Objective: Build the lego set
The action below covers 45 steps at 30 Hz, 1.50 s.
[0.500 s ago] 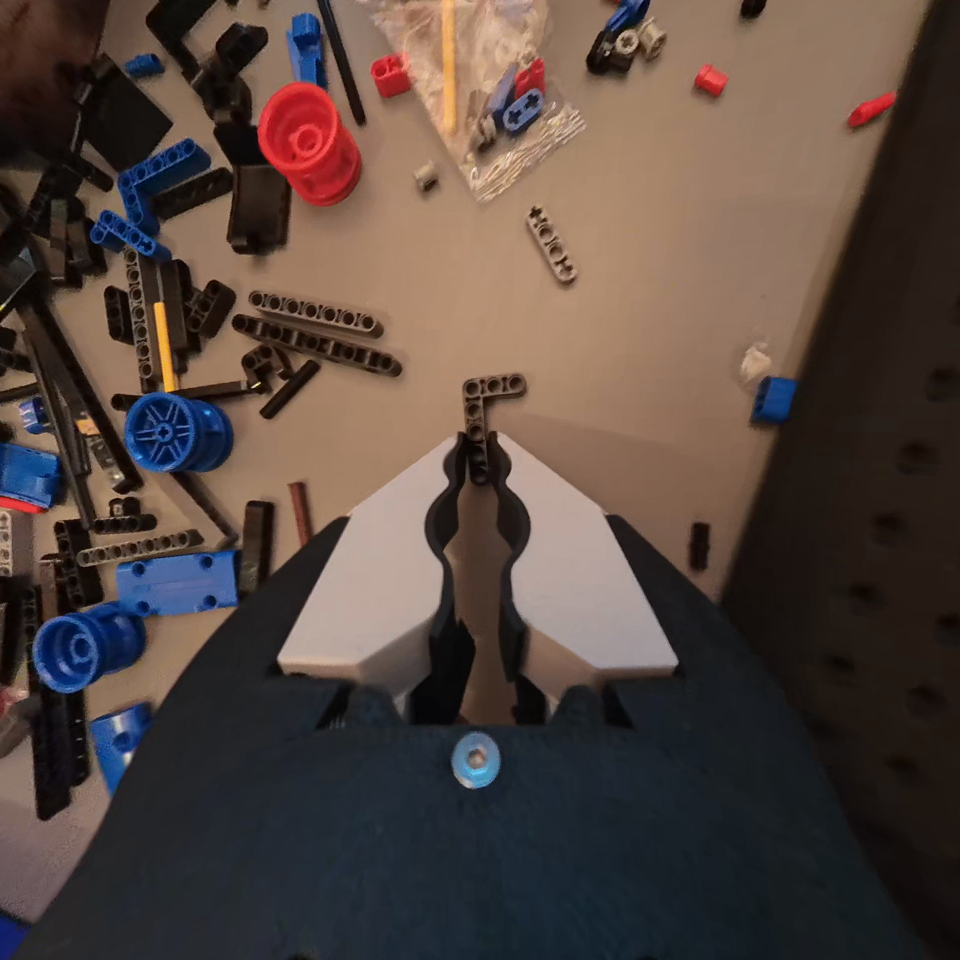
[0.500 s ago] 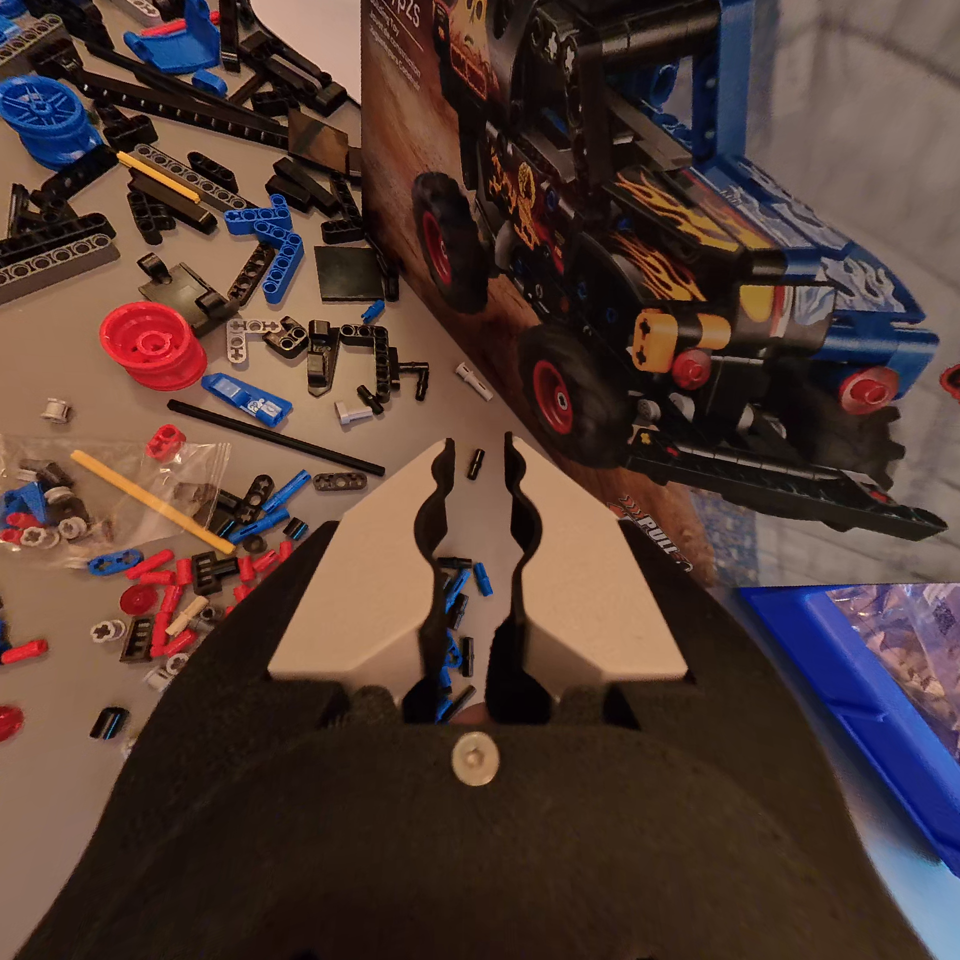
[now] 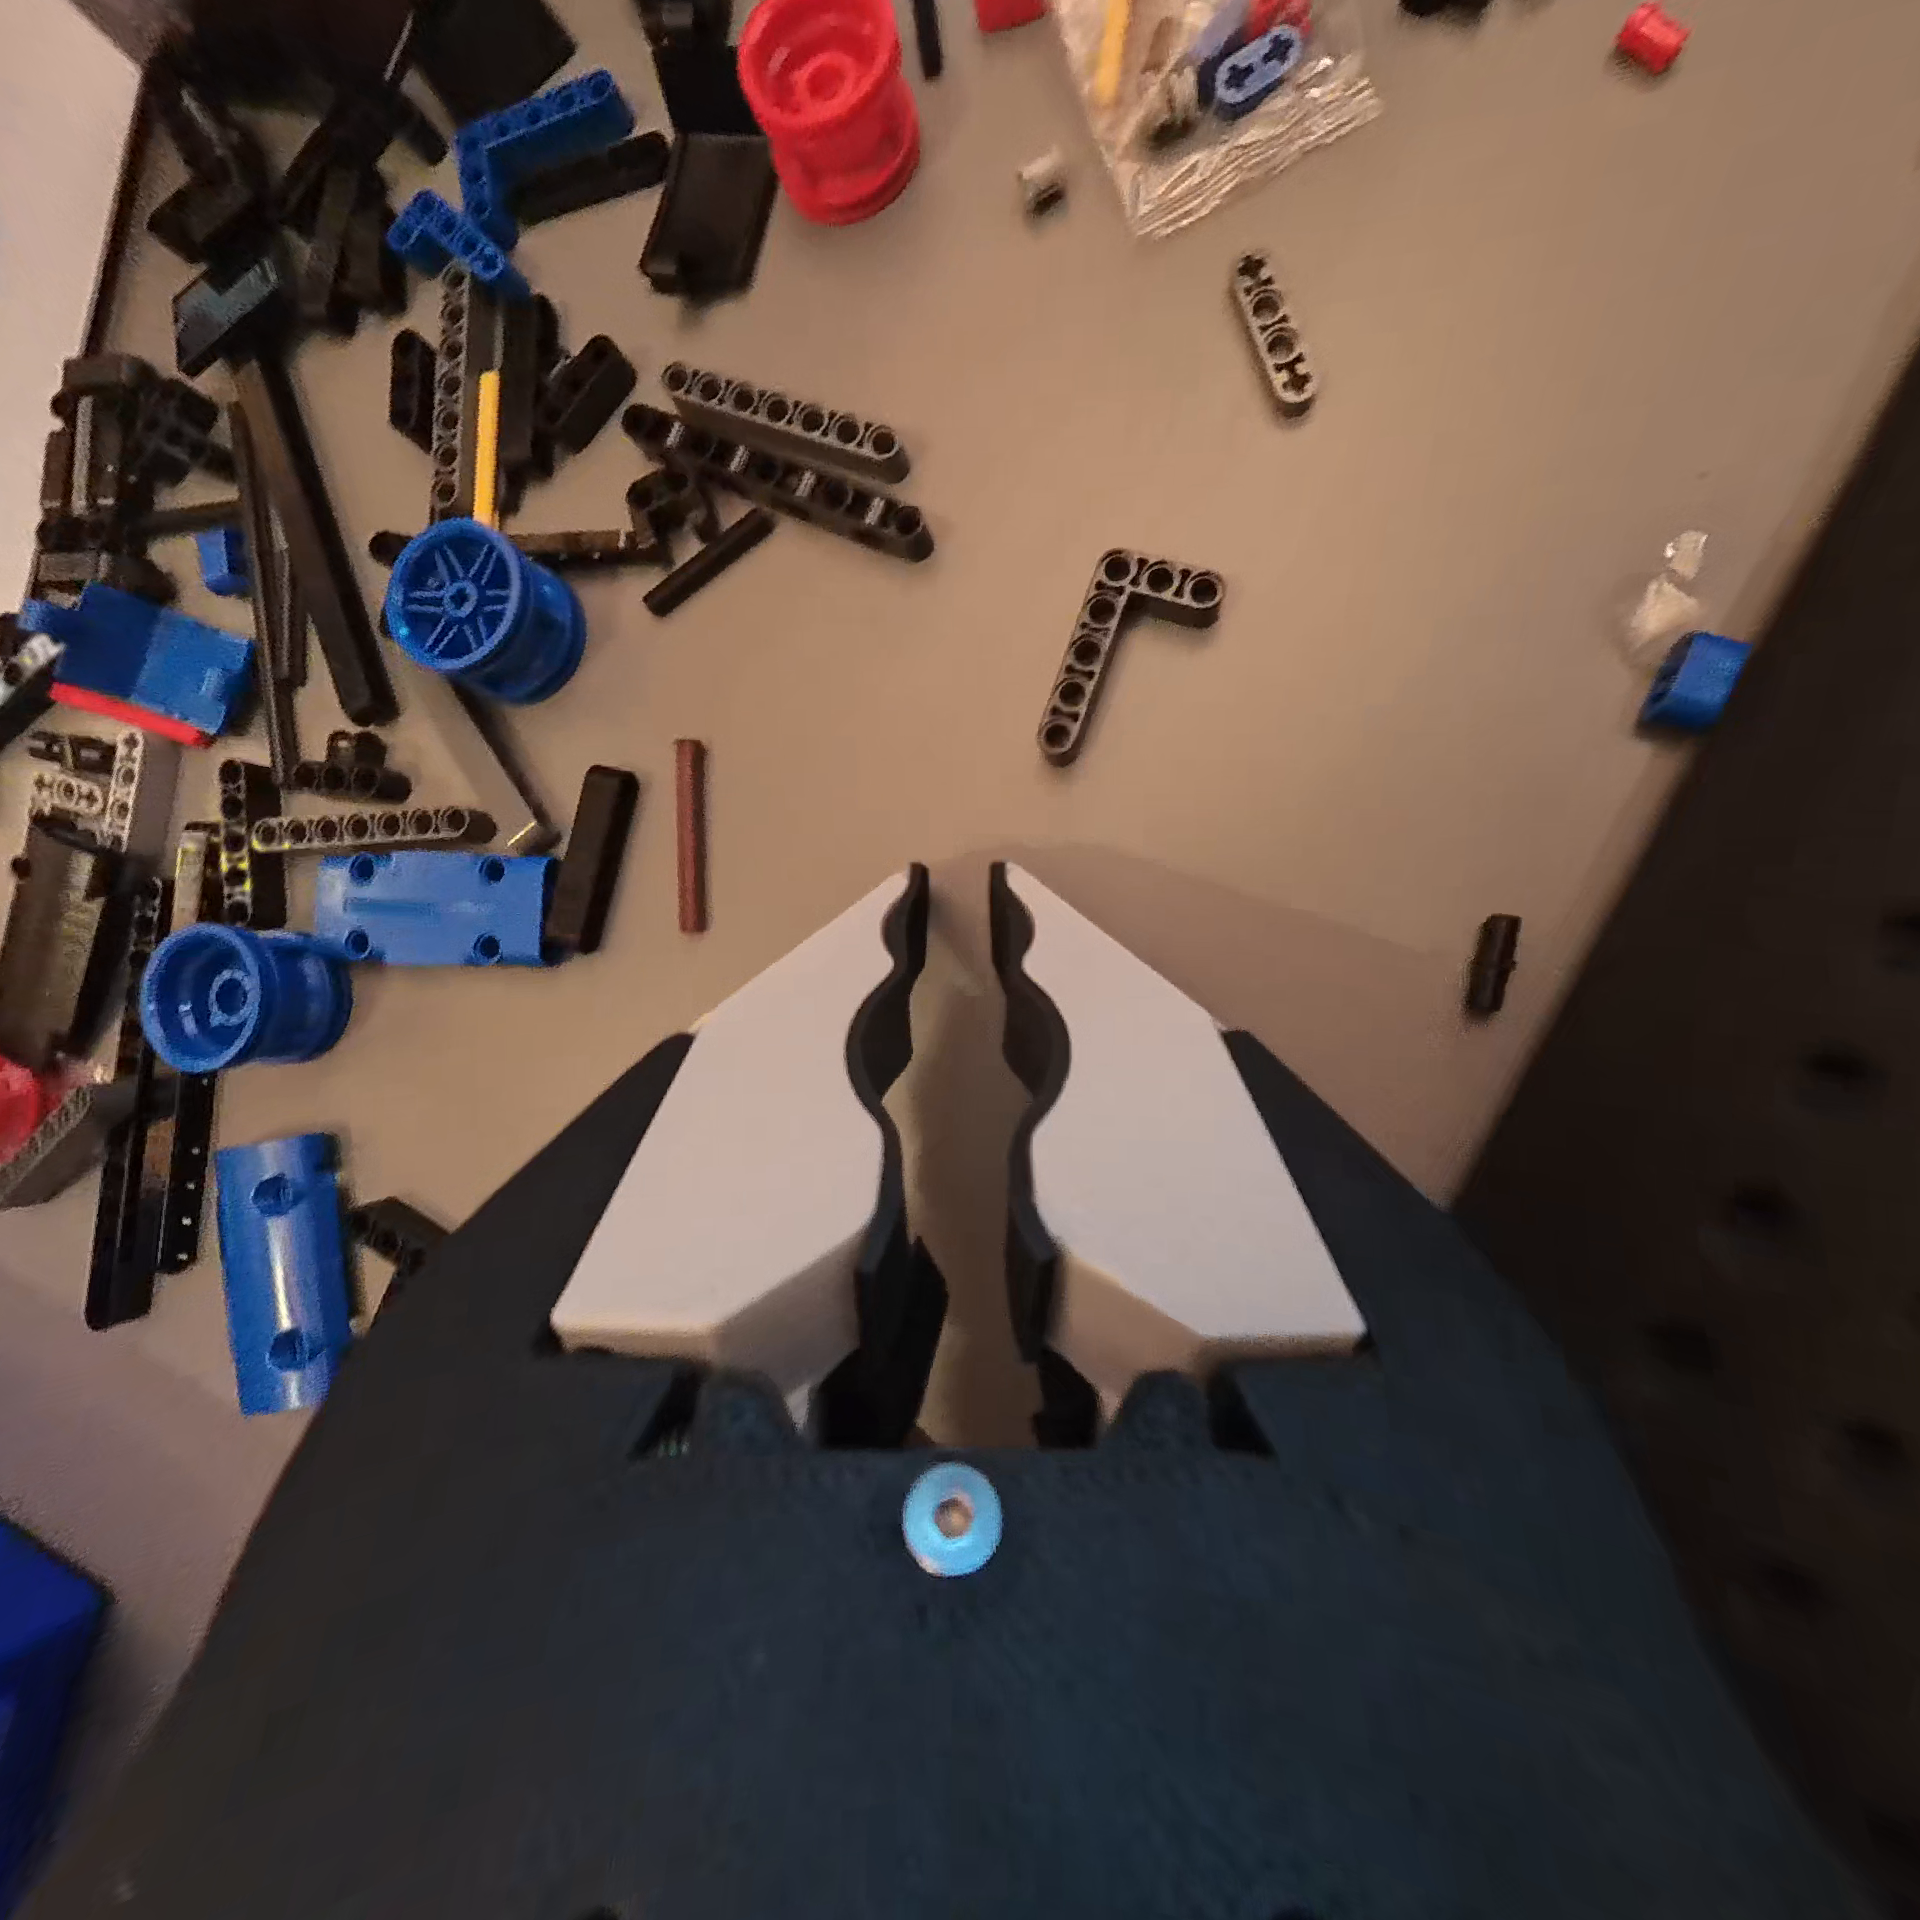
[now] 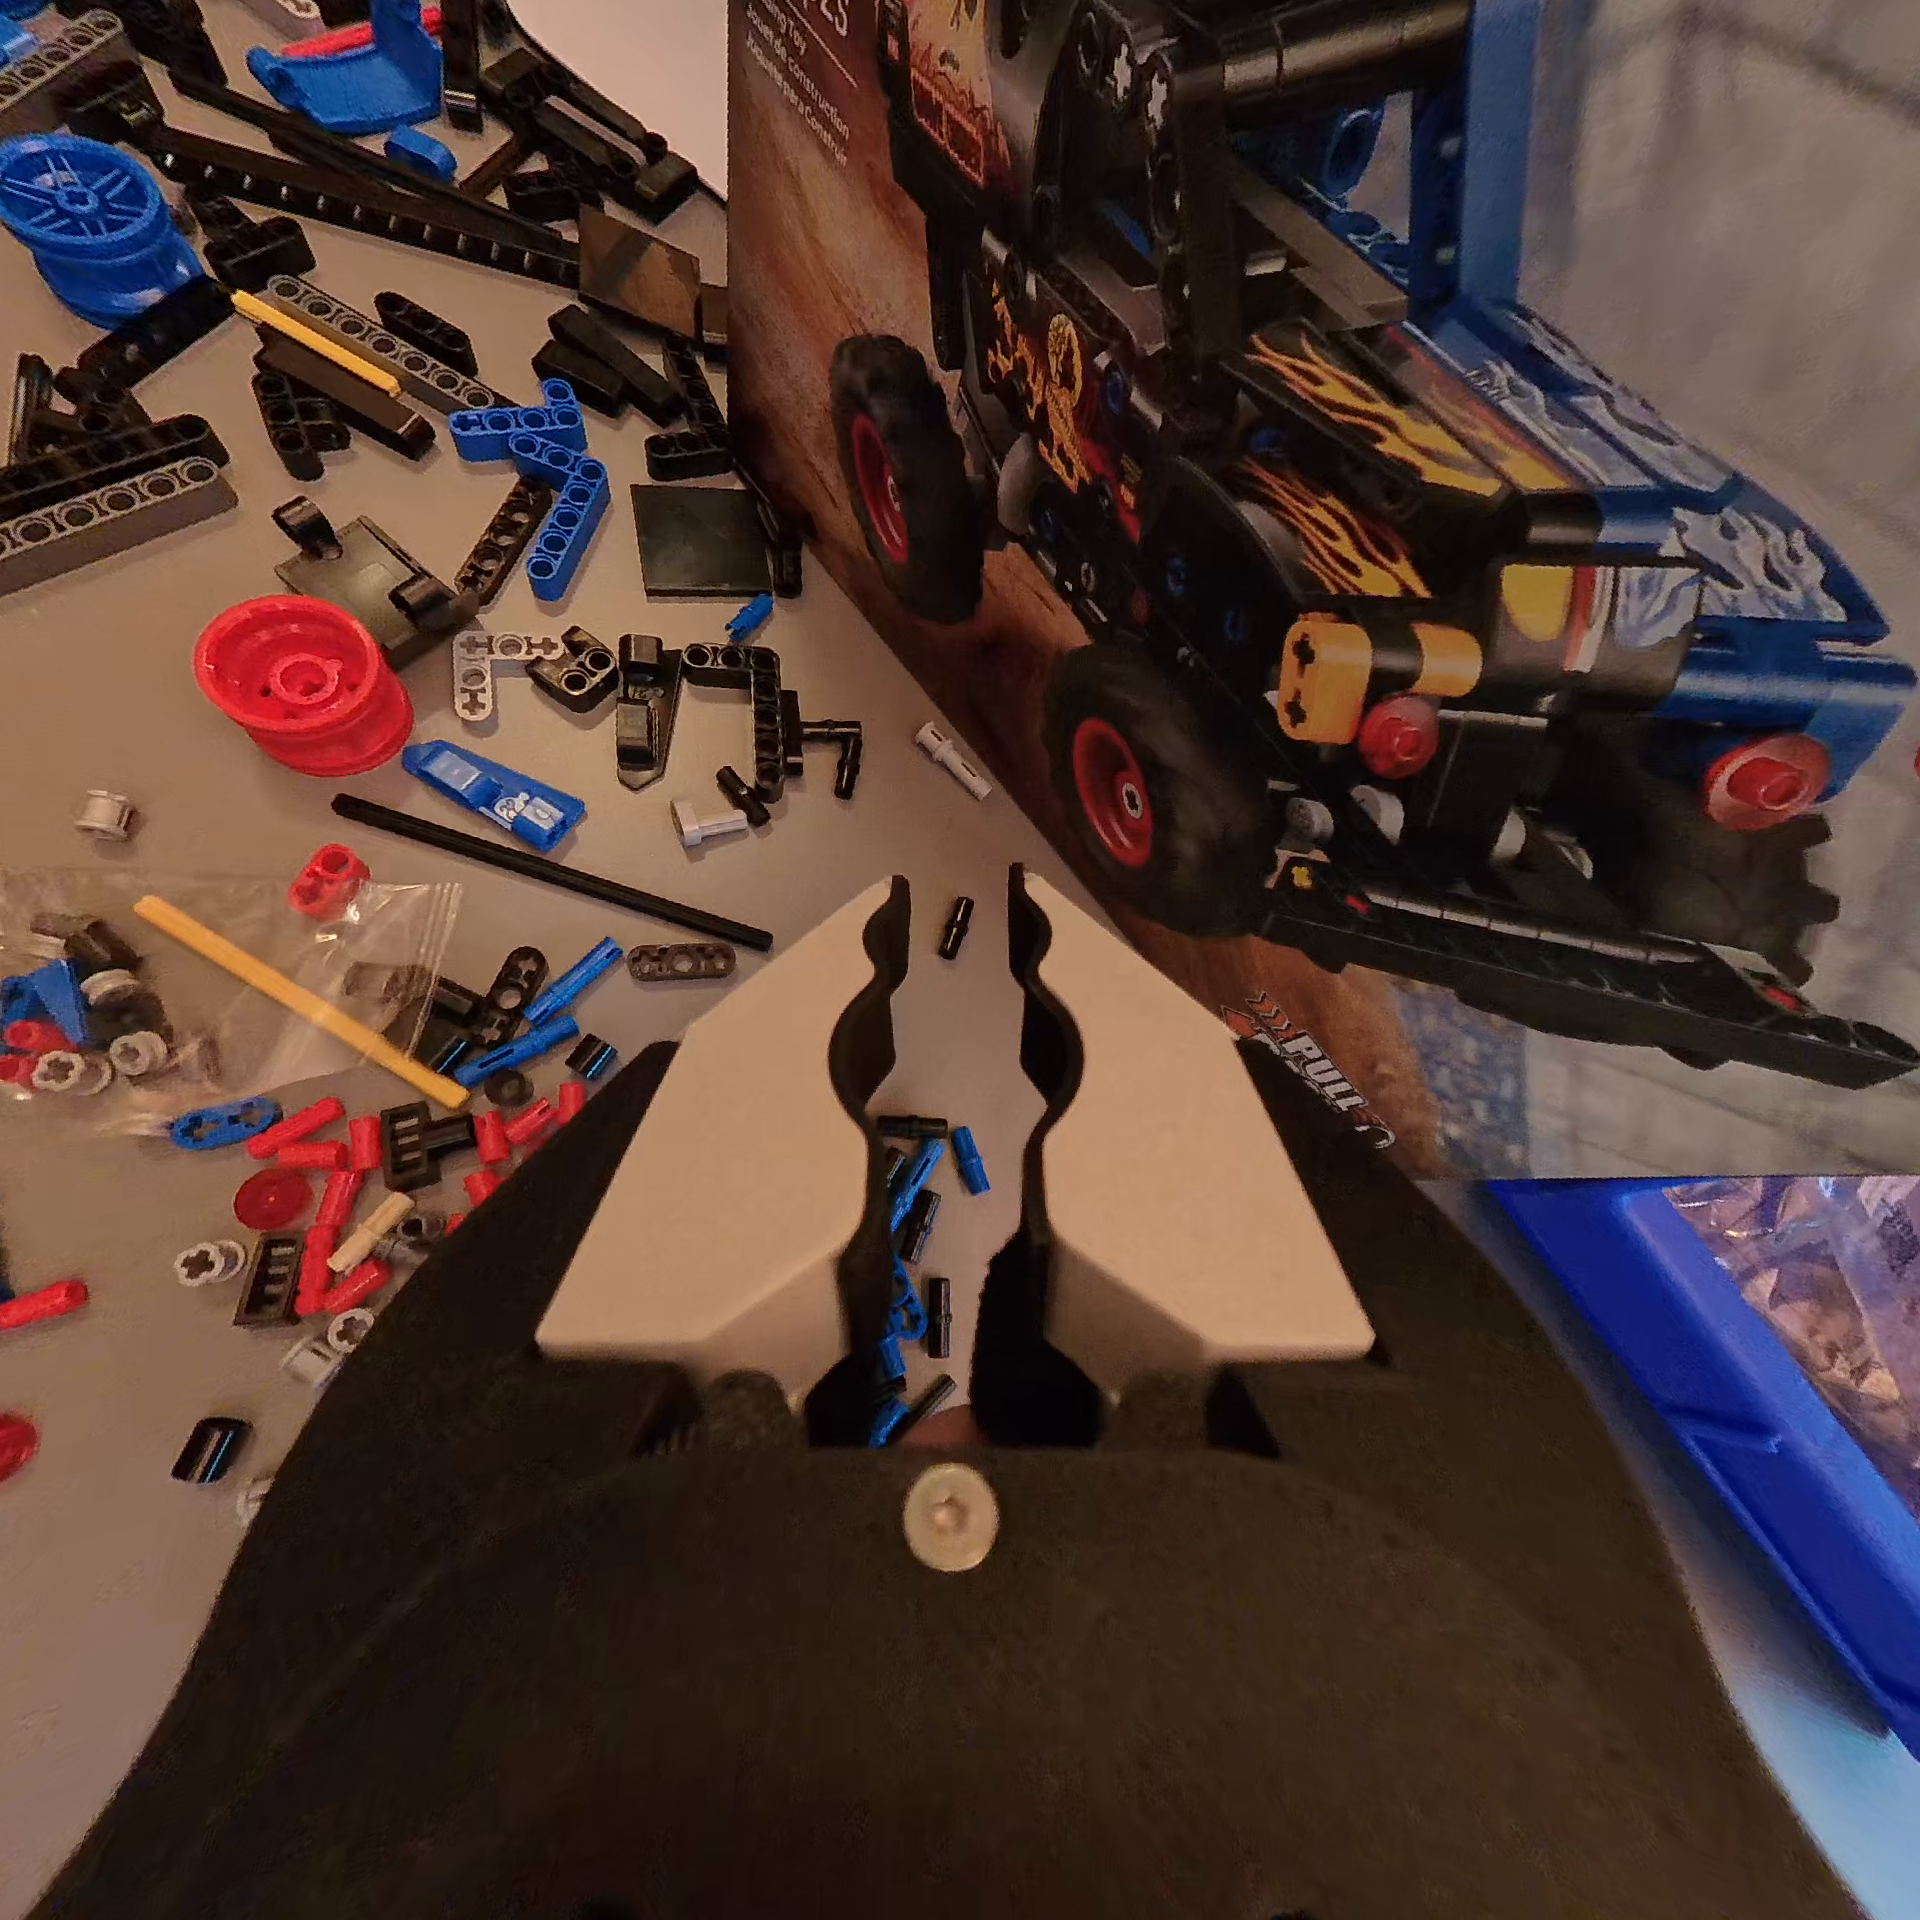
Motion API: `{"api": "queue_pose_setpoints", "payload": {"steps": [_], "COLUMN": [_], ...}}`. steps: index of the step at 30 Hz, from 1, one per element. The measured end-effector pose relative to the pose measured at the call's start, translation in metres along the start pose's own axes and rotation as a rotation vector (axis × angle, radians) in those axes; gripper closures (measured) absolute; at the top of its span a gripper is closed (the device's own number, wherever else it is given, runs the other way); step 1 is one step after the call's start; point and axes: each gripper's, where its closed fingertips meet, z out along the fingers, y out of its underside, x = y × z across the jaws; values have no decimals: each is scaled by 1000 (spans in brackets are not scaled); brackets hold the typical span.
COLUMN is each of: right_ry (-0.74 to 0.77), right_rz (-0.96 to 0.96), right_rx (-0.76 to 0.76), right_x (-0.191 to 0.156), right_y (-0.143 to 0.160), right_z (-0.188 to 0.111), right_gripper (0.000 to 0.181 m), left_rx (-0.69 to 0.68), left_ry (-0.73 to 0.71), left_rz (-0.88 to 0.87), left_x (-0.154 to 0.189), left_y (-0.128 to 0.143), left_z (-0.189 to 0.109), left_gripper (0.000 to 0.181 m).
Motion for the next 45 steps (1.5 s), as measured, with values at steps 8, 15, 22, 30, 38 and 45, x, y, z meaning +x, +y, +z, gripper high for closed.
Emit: {"api": "queue_pose_setpoints", "payload": {"steps": [8,15,22,30,38,45], "right_ry": [4,10,7,7,10,9], "right_rz": [-18,-19,-32,-36,-35,-38], "right_rx": [-20,-21,-32,-38,-43,-47], "right_x": [-2,0,-2,-2,-1,-1], "right_y": [4,4,6,7,9,10], "right_z": [4,2,3,4,4,6], "right_gripper": [163,163,163,163,163,163], "left_rx": [55,79,1,-58,-21,-51], "left_ry": [-6,-25,-100,-306,-256,-279], "left_rz": [48,29,-46,-101,-88,-87], "left_x": [13,16,-19,-66,-55,-59], "left_y": [-26,-27,11,38,31,40], "left_z": [15,17,-3,-20,-11,-15], "left_gripper": [162,174,174,138,164,174]}}
